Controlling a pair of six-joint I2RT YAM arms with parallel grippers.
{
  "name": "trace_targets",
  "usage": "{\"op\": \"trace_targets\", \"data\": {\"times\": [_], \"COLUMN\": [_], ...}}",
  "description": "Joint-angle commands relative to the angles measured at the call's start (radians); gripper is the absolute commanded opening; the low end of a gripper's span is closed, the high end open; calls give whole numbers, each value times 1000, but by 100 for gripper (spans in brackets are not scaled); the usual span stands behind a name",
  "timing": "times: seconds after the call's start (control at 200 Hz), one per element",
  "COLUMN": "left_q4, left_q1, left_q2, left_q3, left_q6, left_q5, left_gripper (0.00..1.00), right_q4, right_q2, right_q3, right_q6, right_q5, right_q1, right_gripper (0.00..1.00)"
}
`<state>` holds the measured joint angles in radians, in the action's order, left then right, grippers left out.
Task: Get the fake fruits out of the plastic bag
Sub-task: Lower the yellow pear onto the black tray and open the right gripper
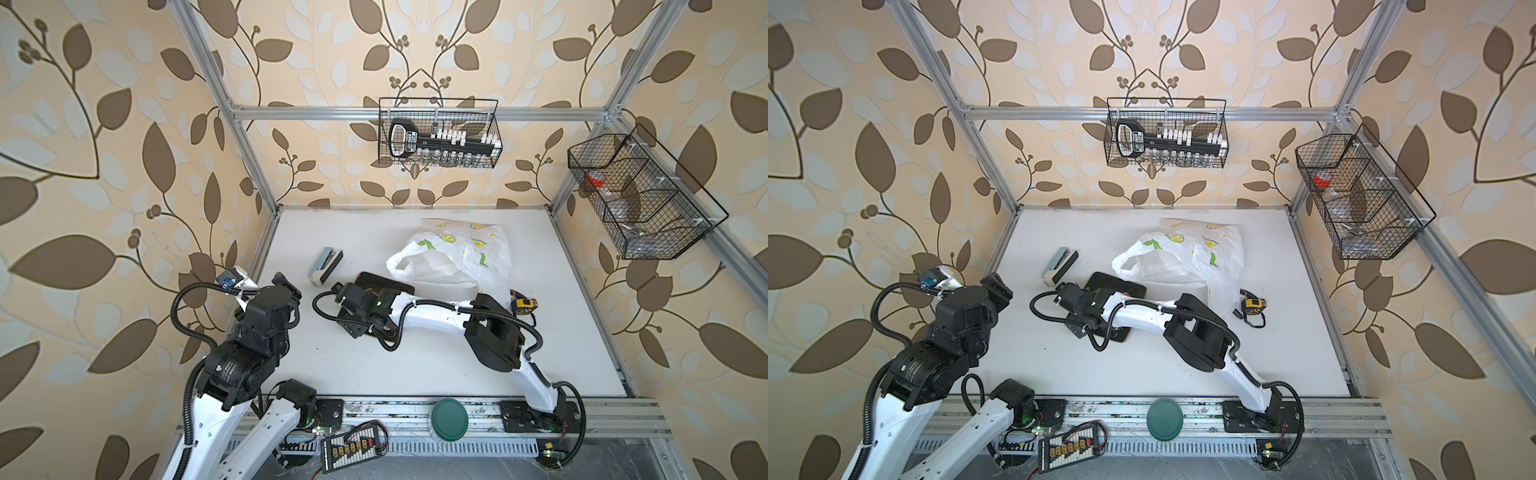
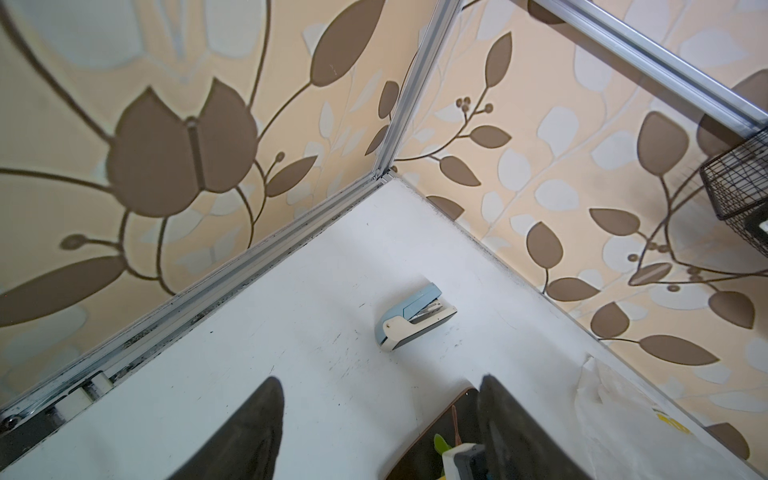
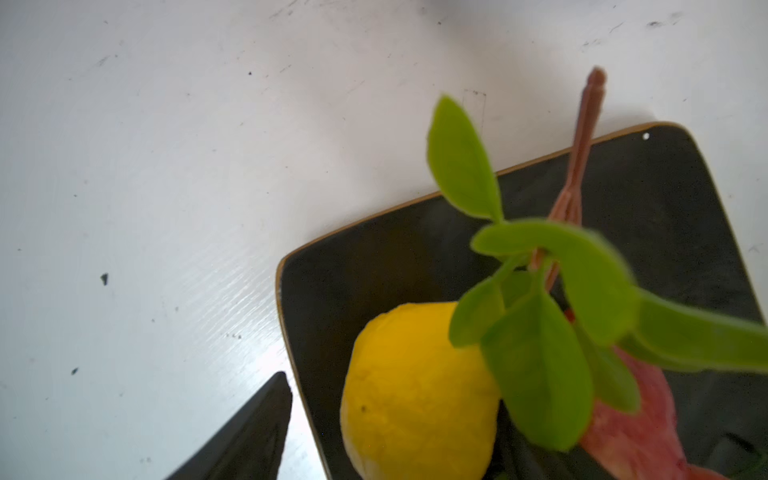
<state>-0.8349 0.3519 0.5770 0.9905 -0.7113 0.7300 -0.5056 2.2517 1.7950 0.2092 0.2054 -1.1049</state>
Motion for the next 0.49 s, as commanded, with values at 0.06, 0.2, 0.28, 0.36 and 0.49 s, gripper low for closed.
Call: {"op": "trace_targets", "data": {"times": [0.06, 0.2, 0.28, 0.36, 0.49], "left_q4": [89, 178, 264, 344, 452], "left_q1": [-2, -2, -2, -2, -2], "left_q2": [18, 35, 52, 86, 182], "left_q3": [-26, -49, -71, -81, -78], "left_q6": [33, 76, 140, 205, 305], "left_q5": [-57, -162, -266, -404, -714], "left_gripper": [73, 73, 74, 73, 74], "right_q4": [-4, 16, 16, 13, -4], "right_q2": [-173, -352, -453, -560, -711], "right_q3": [-20, -119, -196, -280, -416], "right_q6": [14, 34, 53, 89, 169], "right_q5": [-30, -22, 23, 78, 141], "right_q1": [-6, -6, -4, 3, 58], "right_gripper": [78, 74, 73, 71, 69]}}
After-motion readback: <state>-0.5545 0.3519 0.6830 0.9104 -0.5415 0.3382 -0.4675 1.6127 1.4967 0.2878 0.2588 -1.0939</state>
